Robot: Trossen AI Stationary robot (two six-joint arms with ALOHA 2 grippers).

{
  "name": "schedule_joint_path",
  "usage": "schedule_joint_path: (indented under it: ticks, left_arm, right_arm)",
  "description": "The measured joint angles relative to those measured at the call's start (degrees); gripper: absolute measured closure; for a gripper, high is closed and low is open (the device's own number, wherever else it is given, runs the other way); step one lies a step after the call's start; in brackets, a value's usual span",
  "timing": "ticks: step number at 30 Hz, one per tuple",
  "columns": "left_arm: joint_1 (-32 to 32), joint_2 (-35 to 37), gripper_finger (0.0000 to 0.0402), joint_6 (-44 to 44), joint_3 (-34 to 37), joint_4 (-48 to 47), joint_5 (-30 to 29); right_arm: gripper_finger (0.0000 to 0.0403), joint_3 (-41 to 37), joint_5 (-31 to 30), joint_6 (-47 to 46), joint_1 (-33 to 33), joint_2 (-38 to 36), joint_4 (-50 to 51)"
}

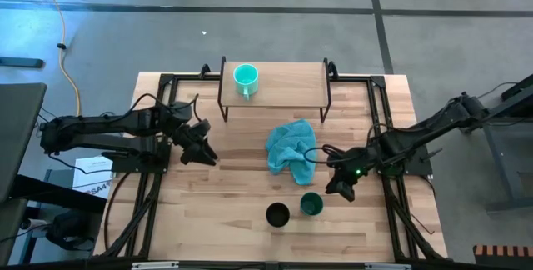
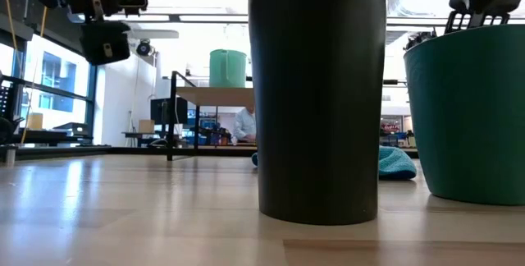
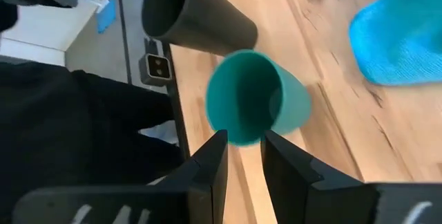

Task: Stack small to large cups/mugs on shelf
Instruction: Put the green cup on the shelf

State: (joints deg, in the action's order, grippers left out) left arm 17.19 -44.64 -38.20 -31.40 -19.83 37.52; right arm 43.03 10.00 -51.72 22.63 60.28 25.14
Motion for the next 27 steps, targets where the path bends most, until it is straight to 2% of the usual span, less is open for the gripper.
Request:
schedule_joint_path:
  ticks: [6,13,20,27]
  left_arm:
    - [0.0,0.0,0.0163,0.9,0.0,1.3,0.4]
    - [0.0,2.4,0.0163,4.2,0.0,2.1,0.2]
    - [0.0,12.0,0.0163,8.3,0.0,0.6,-12.0]
    - [-0.1,22.4,0.0163,7.7,0.0,-5.4,-17.0]
  right_arm:
    - [0.0324,0.0,0.1,-4.6,-0.1,1.7,-2.8]
    - [0.0324,0.0,0.7,-7.9,0.4,7.3,-3.2]
    - [0.0324,0.0,-0.5,-11.4,2.0,10.1,-3.9]
    - [0.0324,0.0,-4.6,-12.5,2.9,10.3,-4.5]
